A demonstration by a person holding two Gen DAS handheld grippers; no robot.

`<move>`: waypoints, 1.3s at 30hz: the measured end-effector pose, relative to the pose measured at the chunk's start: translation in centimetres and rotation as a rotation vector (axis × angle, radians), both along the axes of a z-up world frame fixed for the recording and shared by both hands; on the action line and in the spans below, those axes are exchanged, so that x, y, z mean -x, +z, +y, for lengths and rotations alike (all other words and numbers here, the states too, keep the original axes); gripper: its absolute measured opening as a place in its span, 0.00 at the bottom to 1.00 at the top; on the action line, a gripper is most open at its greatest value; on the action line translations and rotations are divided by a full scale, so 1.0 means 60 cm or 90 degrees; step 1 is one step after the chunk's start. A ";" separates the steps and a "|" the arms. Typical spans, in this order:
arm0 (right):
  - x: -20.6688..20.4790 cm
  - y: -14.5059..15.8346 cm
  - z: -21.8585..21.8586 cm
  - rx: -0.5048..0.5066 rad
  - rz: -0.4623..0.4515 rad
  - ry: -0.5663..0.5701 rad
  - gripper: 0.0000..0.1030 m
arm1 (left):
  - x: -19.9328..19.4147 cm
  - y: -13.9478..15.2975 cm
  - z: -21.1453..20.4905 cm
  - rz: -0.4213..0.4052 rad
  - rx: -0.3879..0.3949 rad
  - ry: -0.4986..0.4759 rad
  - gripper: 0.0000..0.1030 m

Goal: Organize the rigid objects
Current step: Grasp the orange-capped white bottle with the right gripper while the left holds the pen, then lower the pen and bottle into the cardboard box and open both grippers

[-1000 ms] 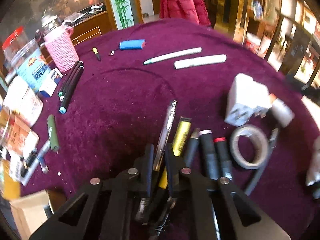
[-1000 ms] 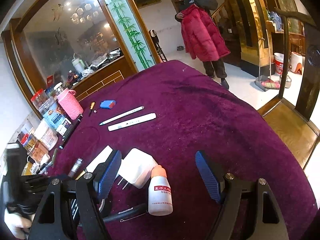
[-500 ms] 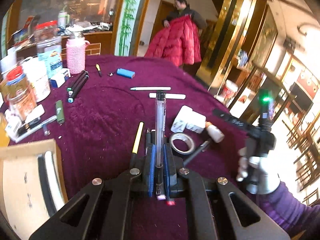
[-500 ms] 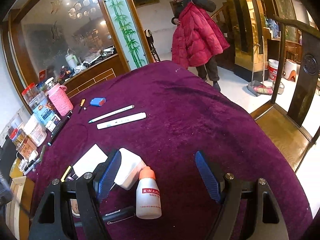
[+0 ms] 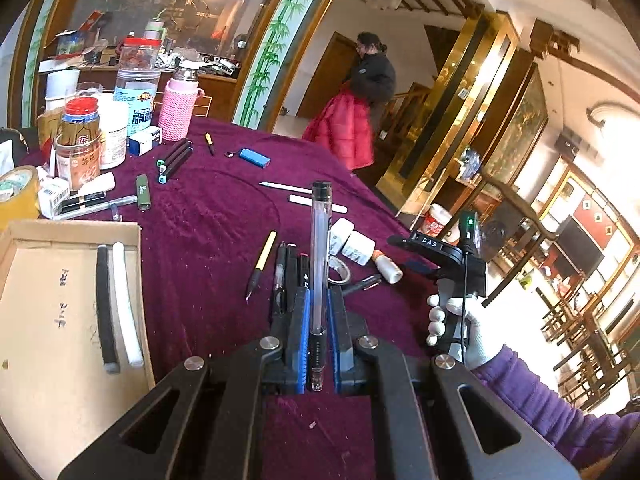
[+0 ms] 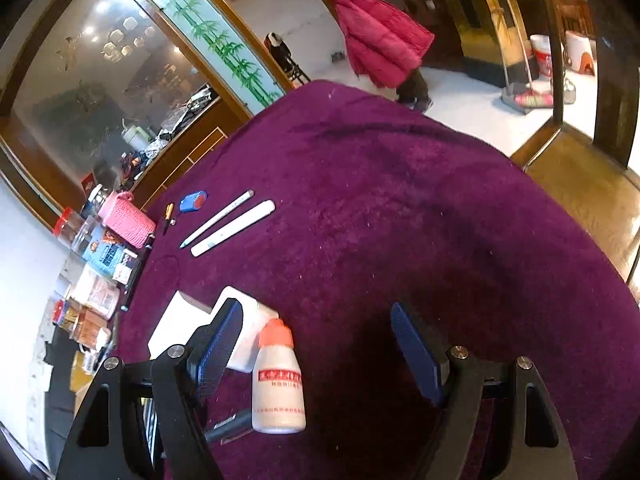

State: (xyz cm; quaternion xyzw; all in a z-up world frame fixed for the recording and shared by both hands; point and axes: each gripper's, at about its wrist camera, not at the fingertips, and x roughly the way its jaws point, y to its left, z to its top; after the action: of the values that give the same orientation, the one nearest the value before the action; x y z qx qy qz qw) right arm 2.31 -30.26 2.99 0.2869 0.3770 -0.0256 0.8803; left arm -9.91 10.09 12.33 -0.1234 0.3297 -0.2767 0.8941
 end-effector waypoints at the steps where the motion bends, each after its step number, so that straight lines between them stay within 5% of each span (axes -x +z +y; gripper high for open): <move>1: 0.004 0.004 0.006 0.011 0.002 0.010 0.76 | 0.004 0.001 0.003 -0.003 0.000 -0.001 0.08; 5: 0.009 0.022 0.052 0.104 0.021 0.078 0.67 | 0.015 0.001 0.014 -0.015 0.013 -0.008 0.08; 12: -0.019 0.001 0.095 0.198 0.094 0.118 0.29 | 0.016 -0.010 0.031 -0.001 0.035 -0.009 0.08; 18: -0.006 0.004 0.109 0.245 0.110 0.139 0.28 | 0.017 -0.014 0.046 0.000 0.060 -0.011 0.08; 22: 0.025 0.027 0.104 0.207 0.088 0.131 0.28 | 0.024 -0.012 0.057 -0.008 0.075 -0.014 0.08; 28: 0.081 0.080 0.130 0.063 0.018 0.172 0.29 | 0.058 -0.002 0.104 -0.028 0.079 0.011 0.08; 39: 0.093 0.124 0.395 -0.040 -0.019 0.401 0.29 | 0.089 0.008 0.257 -0.011 0.027 0.125 0.08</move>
State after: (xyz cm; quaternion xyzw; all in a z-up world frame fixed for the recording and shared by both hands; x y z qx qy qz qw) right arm -3.26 -6.54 10.43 0.1833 0.4351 0.2638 0.8411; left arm -15.23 25.50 12.80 -0.1716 0.3022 -0.1957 0.9170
